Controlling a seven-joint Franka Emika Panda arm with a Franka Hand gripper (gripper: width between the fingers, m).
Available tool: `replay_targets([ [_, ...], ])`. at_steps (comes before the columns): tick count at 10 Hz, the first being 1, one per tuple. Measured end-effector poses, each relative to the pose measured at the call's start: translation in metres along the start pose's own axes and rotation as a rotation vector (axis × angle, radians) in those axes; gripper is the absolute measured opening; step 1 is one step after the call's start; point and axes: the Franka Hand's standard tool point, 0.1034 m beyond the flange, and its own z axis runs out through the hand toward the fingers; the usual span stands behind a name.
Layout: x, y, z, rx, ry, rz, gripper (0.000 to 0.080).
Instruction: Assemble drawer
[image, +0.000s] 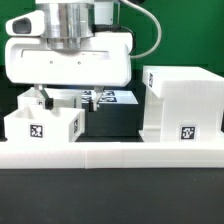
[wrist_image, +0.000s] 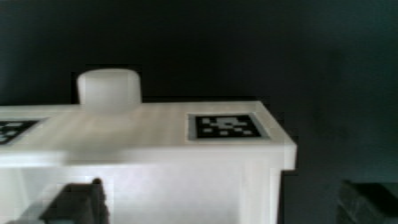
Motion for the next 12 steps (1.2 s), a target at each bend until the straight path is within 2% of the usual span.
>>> replay_targets([
  [2,-0.003,-0.001,0.011,-0.007,-0.011,-0.011,0.0649],
  [5,-0.006,0.006,0.026,-0.022,-0.002,-0.015,0.0649],
  [10,-0.008,0.004,0.030,-0.025,-0.004,-0.020,0.0649],
  [11,-0.008,0.005,0.030,-0.026,-0.004,-0.019,0.0550],
  [12,-0.008,0.005,0.030,-0.026,-0.004,-0.021,0.0550],
])
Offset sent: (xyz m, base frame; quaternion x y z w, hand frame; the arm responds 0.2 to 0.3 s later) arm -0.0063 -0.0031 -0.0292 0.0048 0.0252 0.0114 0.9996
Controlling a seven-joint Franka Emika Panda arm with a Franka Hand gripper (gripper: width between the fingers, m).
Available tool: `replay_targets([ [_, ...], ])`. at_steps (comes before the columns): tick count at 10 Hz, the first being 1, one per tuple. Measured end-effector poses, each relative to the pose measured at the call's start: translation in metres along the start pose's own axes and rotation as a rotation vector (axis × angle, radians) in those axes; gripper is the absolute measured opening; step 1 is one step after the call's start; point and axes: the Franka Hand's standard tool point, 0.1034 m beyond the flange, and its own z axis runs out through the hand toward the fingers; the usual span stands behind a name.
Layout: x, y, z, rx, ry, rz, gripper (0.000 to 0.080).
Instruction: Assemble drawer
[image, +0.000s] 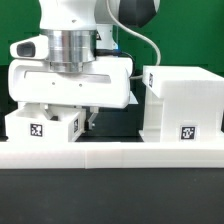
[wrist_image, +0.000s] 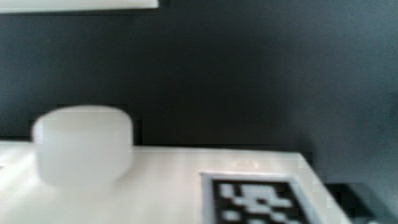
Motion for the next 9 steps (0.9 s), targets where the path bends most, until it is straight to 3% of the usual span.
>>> replay_targets([
  [1,0.0000,-0.0004,0.0000,0.000,0.000,-0.001,0.0349],
  [2,0.0001,0.0000,0.0000,0.000,0.000,-0.001,0.0206],
  [3,0.0001,0.0001,-0.0001,0.000,0.000,-0.004,0.0206],
  [4,0.0002,0.0003,-0.0002,0.000,0.000,-0.006,0.0054],
  [9,0.0001,-0.0007,-0.0001,0.000,0.000,-0.008,0.0041],
])
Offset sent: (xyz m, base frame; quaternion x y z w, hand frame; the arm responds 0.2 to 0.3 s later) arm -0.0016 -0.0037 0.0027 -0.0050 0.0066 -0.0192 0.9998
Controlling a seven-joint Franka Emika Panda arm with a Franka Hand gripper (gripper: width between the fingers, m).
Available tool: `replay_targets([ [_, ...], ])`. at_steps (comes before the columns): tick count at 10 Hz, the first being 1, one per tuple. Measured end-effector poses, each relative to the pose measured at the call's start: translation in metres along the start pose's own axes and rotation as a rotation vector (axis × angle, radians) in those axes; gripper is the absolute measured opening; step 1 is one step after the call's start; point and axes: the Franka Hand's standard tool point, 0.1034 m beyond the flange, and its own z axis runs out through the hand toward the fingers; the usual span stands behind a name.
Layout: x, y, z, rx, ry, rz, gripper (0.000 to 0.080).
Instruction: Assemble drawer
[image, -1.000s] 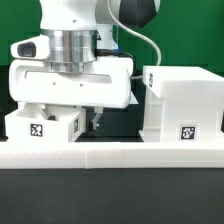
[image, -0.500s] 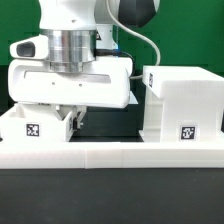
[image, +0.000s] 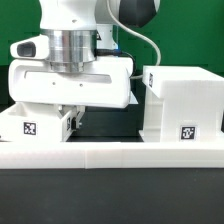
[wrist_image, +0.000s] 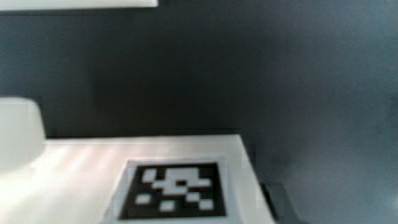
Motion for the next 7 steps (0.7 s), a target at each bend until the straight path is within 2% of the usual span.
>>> replay_targets([
  [2,0.000,0.000,-0.001,0.000,0.000,-0.016,0.0041],
  [5,0.003,0.000,-0.014,0.006,0.013,-0.179,0.0041],
  [7,0.003,-0.002,-0.014,0.003,0.014,-0.213,0.0041],
])
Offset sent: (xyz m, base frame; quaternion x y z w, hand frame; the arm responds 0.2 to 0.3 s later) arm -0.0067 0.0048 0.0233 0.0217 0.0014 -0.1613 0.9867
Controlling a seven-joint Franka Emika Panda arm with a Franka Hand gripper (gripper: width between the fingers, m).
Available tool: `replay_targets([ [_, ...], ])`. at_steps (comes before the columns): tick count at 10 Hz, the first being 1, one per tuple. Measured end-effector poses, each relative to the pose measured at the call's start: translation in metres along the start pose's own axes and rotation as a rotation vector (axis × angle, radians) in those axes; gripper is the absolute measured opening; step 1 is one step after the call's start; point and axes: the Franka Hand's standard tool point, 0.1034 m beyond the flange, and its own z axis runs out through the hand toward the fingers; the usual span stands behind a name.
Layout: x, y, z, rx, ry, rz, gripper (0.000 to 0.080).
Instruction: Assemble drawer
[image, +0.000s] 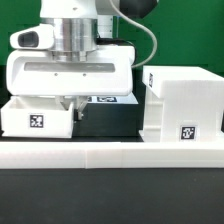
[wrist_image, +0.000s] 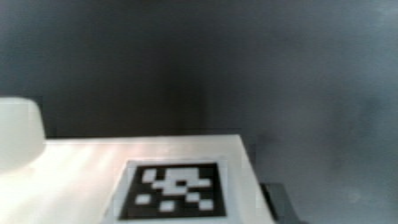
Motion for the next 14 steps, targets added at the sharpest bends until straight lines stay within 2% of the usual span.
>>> replay_targets([
  [3,-0.001,0.000,0.001,-0.004,-0.004,-0.096,0.0041],
  [4,0.001,-0.003,0.000,-0.014,-0.007,-0.226,0.0041],
  [8,-0.009,-0.002,-0.001,-0.007,-0.027,-0.633,0.0041],
  [9,-0.010,-0.001,0.000,-0.006,-0.029,-0.665,0.0041],
  [12,-0.011,0.002,0.000,-0.010,-0.037,-0.851,0.0041],
  [14,-0.014,-0.003,0.001,-0.019,-0.059,-1.088,0.0041],
])
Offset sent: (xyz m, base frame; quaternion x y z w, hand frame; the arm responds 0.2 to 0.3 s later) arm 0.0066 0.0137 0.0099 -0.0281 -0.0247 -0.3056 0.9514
